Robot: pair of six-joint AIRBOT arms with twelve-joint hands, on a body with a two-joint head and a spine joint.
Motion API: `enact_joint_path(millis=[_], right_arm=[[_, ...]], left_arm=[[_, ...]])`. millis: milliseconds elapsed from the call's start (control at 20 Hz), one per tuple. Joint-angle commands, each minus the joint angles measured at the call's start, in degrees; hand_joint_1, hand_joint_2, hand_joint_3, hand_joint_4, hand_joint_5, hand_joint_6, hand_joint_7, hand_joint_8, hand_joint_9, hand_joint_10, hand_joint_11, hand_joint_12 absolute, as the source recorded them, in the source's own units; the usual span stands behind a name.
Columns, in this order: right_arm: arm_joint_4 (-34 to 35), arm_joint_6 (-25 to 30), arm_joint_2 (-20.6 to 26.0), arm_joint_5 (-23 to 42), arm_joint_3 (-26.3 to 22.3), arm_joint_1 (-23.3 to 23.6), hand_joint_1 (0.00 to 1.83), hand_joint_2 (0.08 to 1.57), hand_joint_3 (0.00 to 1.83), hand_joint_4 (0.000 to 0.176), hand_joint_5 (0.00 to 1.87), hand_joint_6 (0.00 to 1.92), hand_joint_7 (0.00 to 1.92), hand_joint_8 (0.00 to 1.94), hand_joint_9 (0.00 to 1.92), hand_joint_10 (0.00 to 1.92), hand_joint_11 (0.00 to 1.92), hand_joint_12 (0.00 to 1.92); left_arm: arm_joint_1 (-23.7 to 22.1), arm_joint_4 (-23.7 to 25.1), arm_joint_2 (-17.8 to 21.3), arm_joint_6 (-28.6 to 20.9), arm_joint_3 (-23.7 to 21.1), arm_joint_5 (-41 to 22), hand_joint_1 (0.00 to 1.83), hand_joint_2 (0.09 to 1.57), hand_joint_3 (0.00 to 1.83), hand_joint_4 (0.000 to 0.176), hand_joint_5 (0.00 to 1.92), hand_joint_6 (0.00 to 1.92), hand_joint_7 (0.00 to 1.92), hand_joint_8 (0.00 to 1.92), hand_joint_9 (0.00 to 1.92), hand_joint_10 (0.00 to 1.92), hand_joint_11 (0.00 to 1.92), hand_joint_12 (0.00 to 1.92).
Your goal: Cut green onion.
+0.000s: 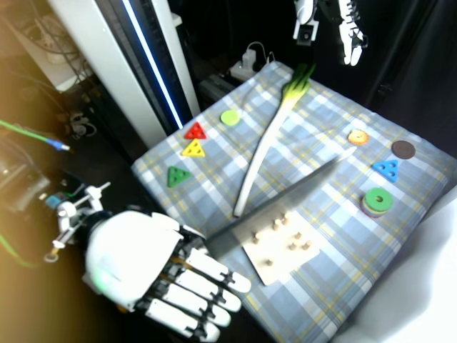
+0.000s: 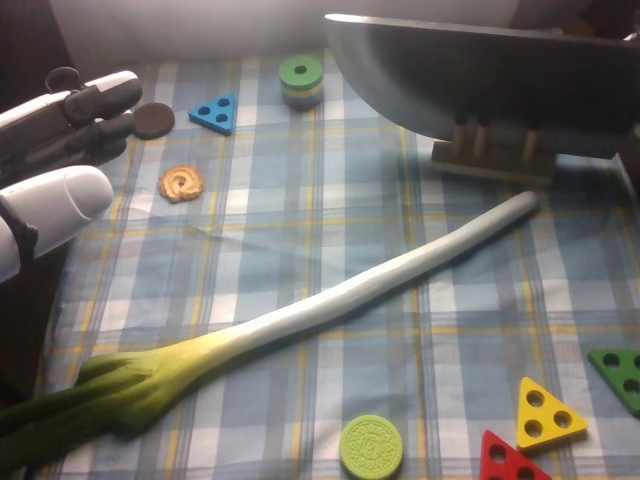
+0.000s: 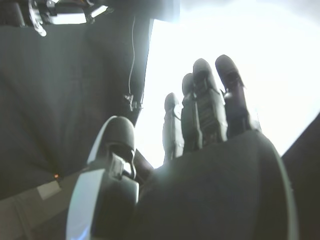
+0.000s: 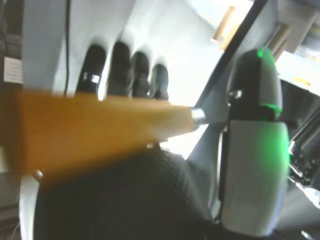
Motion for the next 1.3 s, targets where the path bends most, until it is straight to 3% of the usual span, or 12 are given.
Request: enact_joint_path(millis=[0,50,200,250,450,500,550,600,700,750,900,1250], right_arm=[[0.51,-0.21,0.40,6.59,0.62,0.93,1.07,1.07,0.01,0.033,0.99,0.73,1.11,0.05,1.05,0.75,0.91,1.43],[0.51,-0.21,0.36,6.59,0.62,1.05,1.06,1.12,0.00,0.037,0.94,0.99,1.16,0.06,1.03,1.00,0.96,1.55],[0.50,-0.21,0.27,6.60,0.69,1.48,1.04,1.15,0.00,0.052,0.89,1.11,1.14,0.21,0.97,1.28,0.99,1.65],[0.50,-0.21,0.23,6.60,0.76,1.60,1.18,1.15,0.00,0.000,0.82,1.13,1.03,0.92,0.91,1.25,0.93,1.63],[0.50,-0.21,-0.18,6.56,1.24,2.60,0.96,1.20,0.00,0.123,0.80,1.27,0.83,1.22,0.88,1.48,0.86,1.75],[0.49,-0.21,-0.28,6.44,1.36,2.91,0.95,1.20,0.00,0.037,0.65,1.51,0.77,1.65,0.87,1.83,0.90,1.89],[0.49,-0.21,-0.42,6.28,1.53,3.23,1.11,1.24,0.01,0.026,0.61,1.84,0.80,1.88,0.95,1.90,1.01,1.91],[0.49,-0.47,-0.53,6.14,1.65,3.54,1.14,1.25,0.01,0.025,0.60,1.90,0.80,1.93,0.96,1.92,1.03,1.92],[0.50,-1.14,-0.63,6.04,1.65,3.94,1.49,1.21,0.00,0.159,0.70,1.92,0.90,1.94,1.08,1.92,1.21,1.92],[0.53,-1.36,-0.68,6.03,1.65,4.09,1.52,1.20,0.00,0.173,0.72,1.92,0.91,1.94,1.11,1.92,1.24,1.92],[0.66,-1.48,-0.69,6.01,1.65,4.15,1.60,1.17,0.00,0.176,0.93,1.92,1.19,1.94,1.39,1.92,1.50,1.92],[0.62,-1.48,-0.36,7.39,1.19,4.90,1.49,1.22,0.01,0.176,0.98,1.92,1.28,1.94,1.48,1.92,1.56,1.92]], left_arm=[[-0.48,-0.21,-0.10,-0.88,0.36,-7.35,0.25,1.38,0.00,0.125,0.28,0.00,0.31,0.00,0.33,0.00,0.00,0.69],[-0.48,-0.21,-0.12,-0.97,0.36,-7.38,0.26,1.38,0.00,0.124,0.28,0.00,0.31,0.00,0.33,0.00,0.00,0.69],[-0.48,-0.21,-0.18,-1.17,0.37,-7.38,0.28,1.39,0.00,0.124,0.28,0.00,0.32,0.01,0.34,0.01,0.00,0.69],[-0.48,-0.21,-0.19,-1.21,0.39,-7.39,0.30,1.39,0.00,0.125,0.26,0.00,0.31,0.00,0.34,0.01,0.00,0.70],[-0.48,-0.22,-0.54,-1.88,0.64,-7.38,0.38,1.38,0.00,0.130,0.28,0.01,0.31,0.00,0.34,0.00,0.00,0.70],[-0.49,-0.22,-0.60,-2.04,0.69,-7.38,0.36,1.38,0.00,0.121,0.29,0.01,0.34,0.01,0.35,0.00,0.00,0.72],[-0.50,-0.22,-0.64,-2.16,0.74,-7.40,0.33,1.39,0.00,0.127,0.28,0.00,0.34,0.01,0.34,0.00,0.00,0.71],[-0.52,-0.21,-0.65,-2.28,0.78,-7.40,0.33,1.39,0.00,0.129,0.28,0.00,0.34,0.00,0.34,0.00,0.00,0.71],[-0.53,-0.20,-0.66,-2.36,0.79,-7.54,0.36,1.40,0.00,0.119,0.29,0.00,0.33,0.00,0.32,0.00,0.00,0.69],[-0.53,-0.20,-0.66,-2.39,0.79,-7.61,0.36,1.40,0.00,0.119,0.29,0.00,0.32,0.00,0.31,0.00,0.00,0.69],[-0.52,-0.20,-0.66,-2.72,0.80,-7.77,0.29,1.44,0.00,0.107,0.30,0.00,0.36,0.00,0.35,0.01,0.00,0.79],[-0.52,-0.21,-0.83,-3.02,0.99,-7.87,0.42,1.43,0.00,0.091,0.36,0.01,0.40,0.00,0.38,0.01,0.00,0.78]])
